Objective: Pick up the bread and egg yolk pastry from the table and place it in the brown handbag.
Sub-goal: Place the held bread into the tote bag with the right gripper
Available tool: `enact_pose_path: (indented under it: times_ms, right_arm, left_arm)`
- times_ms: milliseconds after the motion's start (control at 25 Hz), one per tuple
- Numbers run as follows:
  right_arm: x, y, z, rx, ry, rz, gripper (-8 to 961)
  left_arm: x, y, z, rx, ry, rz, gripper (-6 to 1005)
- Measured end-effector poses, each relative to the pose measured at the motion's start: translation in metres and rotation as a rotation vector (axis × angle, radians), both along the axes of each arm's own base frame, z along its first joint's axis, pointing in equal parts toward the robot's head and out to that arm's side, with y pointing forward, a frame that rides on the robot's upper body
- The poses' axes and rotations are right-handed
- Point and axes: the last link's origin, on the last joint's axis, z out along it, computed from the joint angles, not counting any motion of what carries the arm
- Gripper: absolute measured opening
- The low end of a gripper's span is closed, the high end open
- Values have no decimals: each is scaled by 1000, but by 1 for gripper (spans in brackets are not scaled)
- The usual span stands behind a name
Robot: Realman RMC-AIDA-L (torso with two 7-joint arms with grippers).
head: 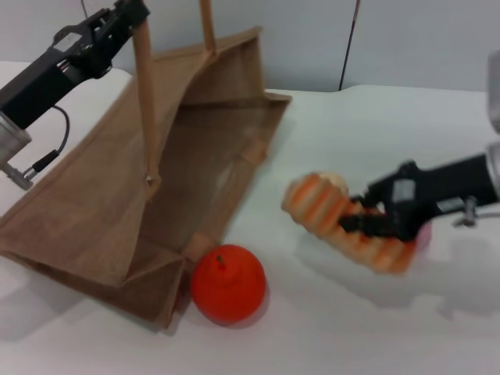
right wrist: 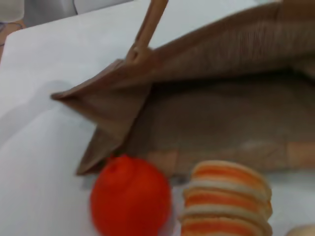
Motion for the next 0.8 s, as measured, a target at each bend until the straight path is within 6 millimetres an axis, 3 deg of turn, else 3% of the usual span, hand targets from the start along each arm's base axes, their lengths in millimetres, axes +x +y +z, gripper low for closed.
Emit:
enact_pose_path:
  times_ms: [360, 800]
  right_arm:
    - [-47, 32, -51, 56, -59, 90, 287]
    - [-86, 35, -109, 194, -187, 221, 265]
  left_arm:
    - [17, 1, -2, -53, -10, -83, 117]
    - [28, 5, -4, -95, -14, -123, 117]
